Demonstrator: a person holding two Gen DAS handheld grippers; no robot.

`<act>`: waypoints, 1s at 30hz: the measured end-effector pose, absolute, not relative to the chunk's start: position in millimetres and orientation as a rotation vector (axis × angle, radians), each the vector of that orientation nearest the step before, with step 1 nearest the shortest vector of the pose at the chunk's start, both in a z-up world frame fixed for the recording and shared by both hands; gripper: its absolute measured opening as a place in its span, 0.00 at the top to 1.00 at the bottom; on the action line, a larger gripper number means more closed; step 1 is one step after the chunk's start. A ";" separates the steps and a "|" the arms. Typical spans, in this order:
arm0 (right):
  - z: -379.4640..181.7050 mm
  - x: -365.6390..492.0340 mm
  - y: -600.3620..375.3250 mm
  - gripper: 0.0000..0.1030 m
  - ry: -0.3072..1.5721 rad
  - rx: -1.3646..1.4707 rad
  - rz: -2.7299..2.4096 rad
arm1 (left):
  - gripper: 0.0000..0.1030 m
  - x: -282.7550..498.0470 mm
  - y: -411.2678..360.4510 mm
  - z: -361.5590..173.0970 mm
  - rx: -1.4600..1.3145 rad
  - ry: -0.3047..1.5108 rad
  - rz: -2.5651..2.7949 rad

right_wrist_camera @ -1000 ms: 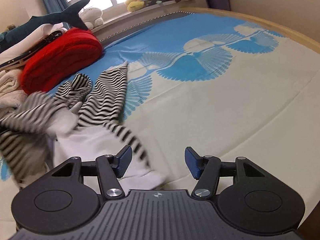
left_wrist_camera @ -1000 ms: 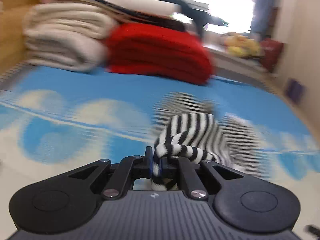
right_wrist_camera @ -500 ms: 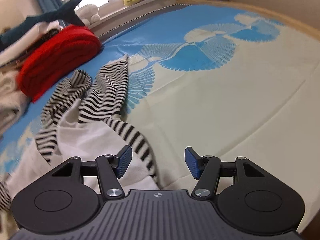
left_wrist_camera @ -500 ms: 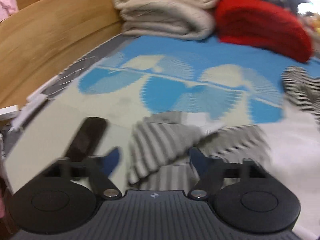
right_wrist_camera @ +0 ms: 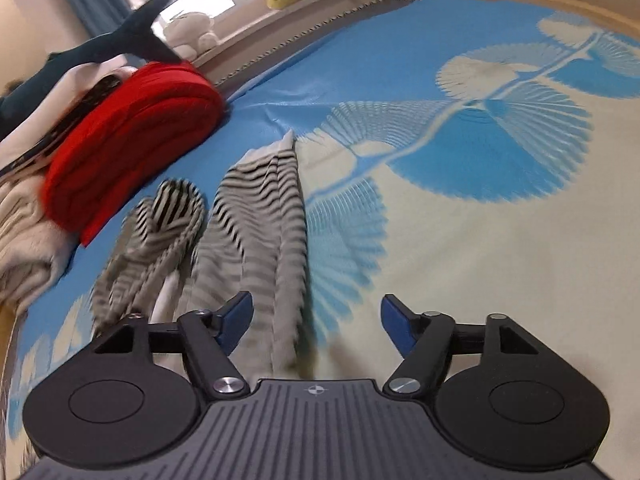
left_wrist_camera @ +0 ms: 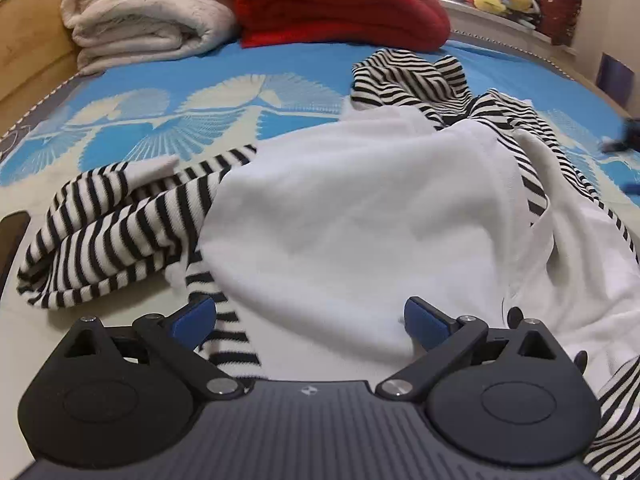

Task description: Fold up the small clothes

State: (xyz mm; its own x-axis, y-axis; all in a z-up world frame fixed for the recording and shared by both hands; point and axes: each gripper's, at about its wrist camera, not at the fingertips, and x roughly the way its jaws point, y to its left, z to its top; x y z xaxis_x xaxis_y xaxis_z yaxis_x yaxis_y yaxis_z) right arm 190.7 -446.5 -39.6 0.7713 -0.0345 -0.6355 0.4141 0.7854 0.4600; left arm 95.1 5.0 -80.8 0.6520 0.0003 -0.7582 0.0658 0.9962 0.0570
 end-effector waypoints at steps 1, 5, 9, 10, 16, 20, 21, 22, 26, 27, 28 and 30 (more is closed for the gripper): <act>-43.6 211.0 -448.9 0.28 0.650 0.634 -0.288 | 0.02 95.4 4.4 -81.1 0.098 0.854 -0.033; -71.1 279.0 -449.2 0.26 0.682 0.629 -0.373 | 0.02 104.2 15.5 -80.6 0.126 0.864 -0.002; -82.9 314.6 -424.4 0.29 0.657 0.531 -0.342 | 0.02 118.9 30.1 -82.9 0.103 0.889 0.036; -82.8 321.0 -417.2 0.60 0.674 0.519 -0.289 | 0.02 122.0 32.5 -83.8 0.099 0.896 0.043; -44.8 306.0 -410.9 0.96 0.614 0.345 -0.407 | 0.02 123.5 34.5 -80.3 0.122 0.871 0.083; 7.2 240.7 -491.4 0.96 0.454 0.377 -0.750 | 0.02 118.7 36.7 -74.7 0.174 0.826 0.124; 12.6 221.7 -510.8 0.96 0.440 0.406 -0.808 | 0.02 117.7 37.1 -73.2 0.180 0.818 0.130; 14.3 206.9 -527.1 0.95 0.443 0.440 -0.838 | 0.02 117.0 37.5 -71.9 0.182 0.816 0.129; 8.8 167.3 -551.0 0.44 0.618 0.404 -0.760 | 0.02 113.3 37.3 -65.3 0.164 0.807 0.120; 10.2 154.2 -546.7 0.40 0.623 0.386 -0.736 | 0.02 111.1 36.7 -63.0 0.160 0.800 0.113; 13.0 138.2 -541.4 0.40 0.605 0.386 -0.707 | 0.02 108.2 35.7 -61.1 0.159 0.792 0.106; 20.6 99.6 -526.4 0.39 0.601 0.411 -0.633 | 0.02 98.8 33.4 -56.2 0.166 0.772 0.074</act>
